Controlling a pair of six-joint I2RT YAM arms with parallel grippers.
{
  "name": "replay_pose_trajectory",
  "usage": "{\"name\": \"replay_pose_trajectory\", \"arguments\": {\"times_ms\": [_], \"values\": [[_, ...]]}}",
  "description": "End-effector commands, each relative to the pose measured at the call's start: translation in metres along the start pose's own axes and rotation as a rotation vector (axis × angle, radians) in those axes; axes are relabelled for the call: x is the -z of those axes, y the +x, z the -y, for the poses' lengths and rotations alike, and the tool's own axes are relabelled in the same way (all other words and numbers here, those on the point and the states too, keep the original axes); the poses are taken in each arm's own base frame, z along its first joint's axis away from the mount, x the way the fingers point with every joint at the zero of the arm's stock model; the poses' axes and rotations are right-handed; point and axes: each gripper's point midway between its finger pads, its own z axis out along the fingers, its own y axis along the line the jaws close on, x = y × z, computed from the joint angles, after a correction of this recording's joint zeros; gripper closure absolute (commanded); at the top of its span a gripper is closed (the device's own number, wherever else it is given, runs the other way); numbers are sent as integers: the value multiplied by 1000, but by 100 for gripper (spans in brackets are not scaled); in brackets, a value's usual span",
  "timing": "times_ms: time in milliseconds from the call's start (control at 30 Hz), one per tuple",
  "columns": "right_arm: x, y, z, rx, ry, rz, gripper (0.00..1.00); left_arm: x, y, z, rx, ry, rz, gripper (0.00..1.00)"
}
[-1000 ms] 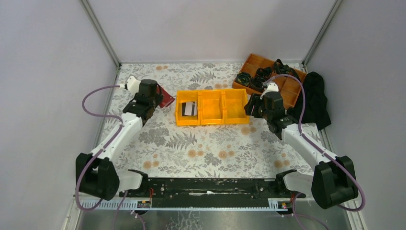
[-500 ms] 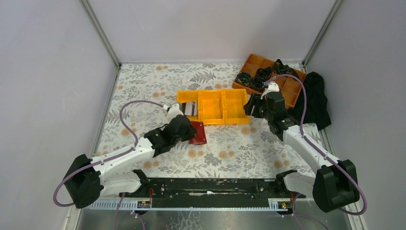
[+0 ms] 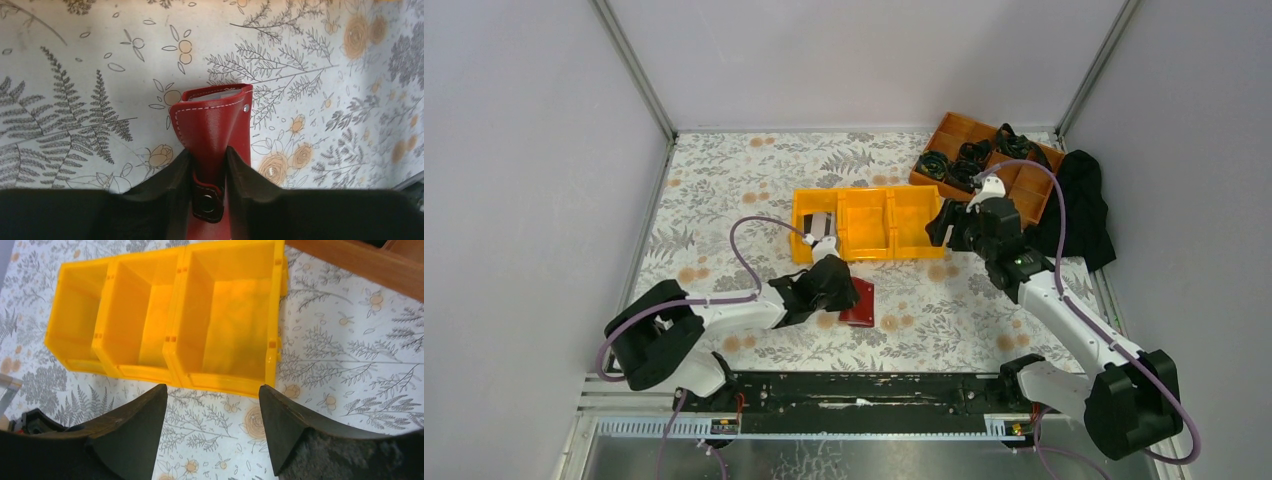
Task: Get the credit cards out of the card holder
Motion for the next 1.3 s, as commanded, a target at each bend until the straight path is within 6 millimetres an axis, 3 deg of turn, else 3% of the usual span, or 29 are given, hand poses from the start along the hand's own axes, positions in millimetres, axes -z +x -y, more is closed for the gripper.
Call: {"name": "replay_pose_trajectory", "arguments": {"times_ms": [0,167,267,400,533,667,767,833,900,967,1000,1067,1133,1233,1267], "values": [[5,8,-13,4,-43,-9,25,0,-7,24,-5,83,23,58],[3,12,-27,18,-78,-21,24,8,-10,11,-41,-19,42,19],[1,19,-35,34,-89,-43,24,13,-10,12,-61,-27,51,8],[0,33,-48,52,-110,-77,25,21,-14,17,-91,-15,83,7],[0,57,-64,80,-134,-126,26,33,-24,15,-104,-30,146,12],[-1,78,-80,106,-153,-158,26,43,-28,1,-81,-55,187,17],[1,87,-93,121,-173,-166,27,52,-29,-16,-60,-98,218,27],[1,92,-100,131,-180,-173,29,57,-30,-27,-44,-124,238,41],[2,102,-112,151,-202,-190,33,62,-29,-38,-25,-145,257,68],[2,110,-122,177,-207,-202,45,65,-27,-44,-10,-140,264,93],[2,114,-126,192,-204,-210,55,66,-26,-46,-2,-135,265,100],[-1,123,-133,227,-191,-227,78,69,-24,-47,17,-116,271,100],[-5,128,-136,256,-158,-230,95,71,-22,-47,24,-94,269,100],[-5,131,-139,278,-139,-220,100,75,-20,-38,25,-37,267,99],[-5,129,-137,272,-130,-211,100,75,-19,-33,22,-13,263,92]]}}
